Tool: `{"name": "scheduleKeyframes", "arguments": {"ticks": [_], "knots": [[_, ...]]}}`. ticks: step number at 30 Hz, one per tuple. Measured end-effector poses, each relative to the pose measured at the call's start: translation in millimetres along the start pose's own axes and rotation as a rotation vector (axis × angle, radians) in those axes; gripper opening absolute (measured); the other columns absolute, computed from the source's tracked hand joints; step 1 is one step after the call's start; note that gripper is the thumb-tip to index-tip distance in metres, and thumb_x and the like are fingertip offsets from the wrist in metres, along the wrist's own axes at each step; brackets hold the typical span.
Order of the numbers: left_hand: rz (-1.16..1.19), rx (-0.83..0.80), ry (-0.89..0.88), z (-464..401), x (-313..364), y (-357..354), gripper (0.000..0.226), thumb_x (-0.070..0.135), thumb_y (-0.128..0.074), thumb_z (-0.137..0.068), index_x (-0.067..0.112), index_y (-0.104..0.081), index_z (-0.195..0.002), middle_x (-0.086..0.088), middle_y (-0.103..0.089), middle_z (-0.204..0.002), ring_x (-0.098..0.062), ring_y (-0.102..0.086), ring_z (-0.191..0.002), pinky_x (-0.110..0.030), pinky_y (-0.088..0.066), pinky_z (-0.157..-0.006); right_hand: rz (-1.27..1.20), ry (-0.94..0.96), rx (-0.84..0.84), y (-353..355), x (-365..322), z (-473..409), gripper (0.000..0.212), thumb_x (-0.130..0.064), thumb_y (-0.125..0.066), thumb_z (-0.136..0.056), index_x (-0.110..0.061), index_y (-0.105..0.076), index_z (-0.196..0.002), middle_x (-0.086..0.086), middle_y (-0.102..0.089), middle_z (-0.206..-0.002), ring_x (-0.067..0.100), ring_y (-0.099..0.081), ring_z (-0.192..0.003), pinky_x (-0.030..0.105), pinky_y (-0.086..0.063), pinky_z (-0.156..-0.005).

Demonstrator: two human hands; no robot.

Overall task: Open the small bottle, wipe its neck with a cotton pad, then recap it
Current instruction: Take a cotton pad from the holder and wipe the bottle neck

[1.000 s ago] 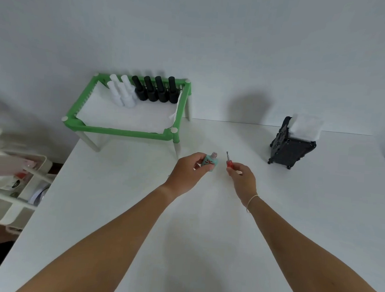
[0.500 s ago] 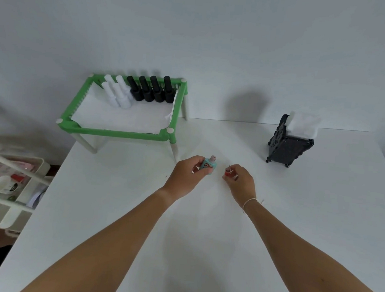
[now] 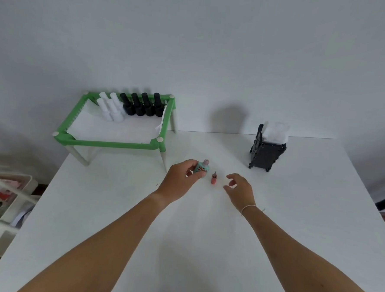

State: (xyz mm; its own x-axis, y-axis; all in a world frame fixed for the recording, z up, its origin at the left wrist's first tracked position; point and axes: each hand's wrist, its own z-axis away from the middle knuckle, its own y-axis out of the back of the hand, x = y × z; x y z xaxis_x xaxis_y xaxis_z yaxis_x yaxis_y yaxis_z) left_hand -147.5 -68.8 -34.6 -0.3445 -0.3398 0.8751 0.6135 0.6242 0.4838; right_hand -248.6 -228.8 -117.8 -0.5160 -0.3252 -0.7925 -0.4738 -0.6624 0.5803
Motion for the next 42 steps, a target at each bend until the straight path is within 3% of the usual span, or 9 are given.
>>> {"name": "scheduleKeyframes", "arguments": {"ticks": [4, 8, 11, 14, 18, 23, 29, 37, 42], "knots": [[0.008, -0.023, -0.055, 3.3, 12.3, -6.4, 0.002, 0.023, -0.062, -0.083, 0.023, -0.062, -0.085, 0.015, -0.060, -0.074, -0.003, -0.053, -0.069, -0.006, -0.039, -0.062, -0.007, 0.097, 0.096, 31.0, -11.2, 5.3, 0.020, -0.012, -0.058, -0.083, -0.014, -0.062, -0.102, 0.000, -0.058, -0.086, 0.013, -0.052, -0.076, 0.023, -0.039, -0.073], [0.028, -0.045, -0.096, 4.2, 23.9, -14.9, 0.003, 0.022, -0.062, -0.083, 0.024, -0.062, -0.081, 0.020, -0.064, -0.065, 0.000, -0.052, -0.065, -0.007, -0.039, -0.062, -0.051, 0.216, 0.225, 69.7, -26.5, 7.3, 0.014, -0.012, -0.059, -0.082, -0.017, -0.065, -0.093, 0.000, -0.059, -0.078, 0.007, -0.050, -0.065, 0.011, -0.038, -0.062], [0.036, -0.063, -0.117, 3.9, 32.7, -21.4, 0.001, 0.022, -0.062, -0.083, 0.022, -0.063, -0.083, 0.008, -0.064, -0.069, 0.001, -0.052, -0.062, -0.006, -0.039, -0.060, -0.125, 0.267, 0.331, 99.2, -38.4, 6.7, 0.010, -0.015, -0.060, -0.081, -0.021, -0.066, -0.086, -0.004, -0.061, -0.072, 0.005, -0.054, -0.065, 0.009, -0.040, -0.064], [0.044, -0.076, -0.125, 1.7, 39.2, -26.9, 0.002, 0.022, -0.062, -0.083, 0.024, -0.061, -0.085, 0.000, -0.064, -0.075, 0.000, -0.054, -0.060, -0.005, -0.040, -0.058, -0.108, 0.307, 0.423, 124.2, -47.2, 0.0, 0.009, -0.016, -0.058, -0.081, -0.020, -0.065, -0.085, -0.005, -0.059, -0.072, 0.006, -0.052, -0.065, 0.017, -0.040, -0.065], [0.055, -0.079, -0.111, -0.3, 43.9, -32.1, 0.004, 0.022, -0.062, -0.083, 0.023, -0.061, -0.087, -0.003, -0.066, -0.079, -0.005, -0.053, -0.059, -0.005, -0.040, -0.056, 0.135, 0.330, 0.423, 142.1, -49.7, -16.7, 0.016, -0.016, -0.054, -0.083, -0.017, -0.064, -0.096, 0.003, -0.062, -0.089, 0.016, -0.052, -0.081, 0.025, -0.038, -0.071], [0.027, -0.061, -0.089, -0.7, 41.6, -27.9, 0.008, 0.021, -0.062, -0.083, 0.029, -0.060, -0.081, 0.009, -0.061, -0.069, 0.006, -0.053, -0.059, -0.003, -0.038, -0.057, 0.449, 0.366, 0.395, 143.8, -51.0, -38.7, 0.023, -0.015, -0.056, -0.082, -0.012, -0.063, -0.104, 0.011, -0.062, -0.107, 0.032, -0.048, -0.104, 0.037, -0.041, -0.082], [-0.010, -0.035, -0.044, -7.5, 33.2, -20.7, 0.005, 0.026, -0.062, -0.083, 0.026, -0.062, -0.089, 0.012, -0.063, -0.078, -0.002, -0.054, -0.070, -0.005, -0.038, -0.062, 0.637, 0.320, 0.373, 143.1, -53.2, -56.8, 0.021, -0.017, -0.052, -0.086, -0.010, -0.062, -0.103, 0.011, -0.061, -0.110, 0.034, -0.047, -0.105, 0.041, -0.036, -0.086], [-0.014, -0.037, -0.029, -12.0, 30.8, -25.9, 0.009, 0.026, -0.061, -0.084, 0.023, -0.063, -0.092, 0.009, -0.063, -0.081, -0.008, -0.055, -0.074, -0.006, -0.038, -0.063, 0.499, 0.259, 0.403, 146.5, -54.1, -63.1, 0.022, -0.019, -0.048, -0.087, -0.011, -0.069, -0.090, 0.012, -0.066, -0.101, 0.034, -0.054, -0.093, 0.039, -0.038, -0.081], [-0.001, -0.048, -0.031, -12.5, 32.5, -26.9, 0.009, 0.025, -0.061, -0.084, 0.024, -0.063, -0.093, 0.006, -0.065, -0.083, -0.003, -0.055, -0.073, -0.007, -0.039, -0.063, 0.226, 0.116, 0.374, 152.7, -61.5, -61.7, 0.019, -0.020, -0.051, -0.084, -0.014, -0.069, -0.085, 0.008, -0.069, -0.098, 0.032, -0.059, -0.093, 0.043, -0.045, -0.087]]}}
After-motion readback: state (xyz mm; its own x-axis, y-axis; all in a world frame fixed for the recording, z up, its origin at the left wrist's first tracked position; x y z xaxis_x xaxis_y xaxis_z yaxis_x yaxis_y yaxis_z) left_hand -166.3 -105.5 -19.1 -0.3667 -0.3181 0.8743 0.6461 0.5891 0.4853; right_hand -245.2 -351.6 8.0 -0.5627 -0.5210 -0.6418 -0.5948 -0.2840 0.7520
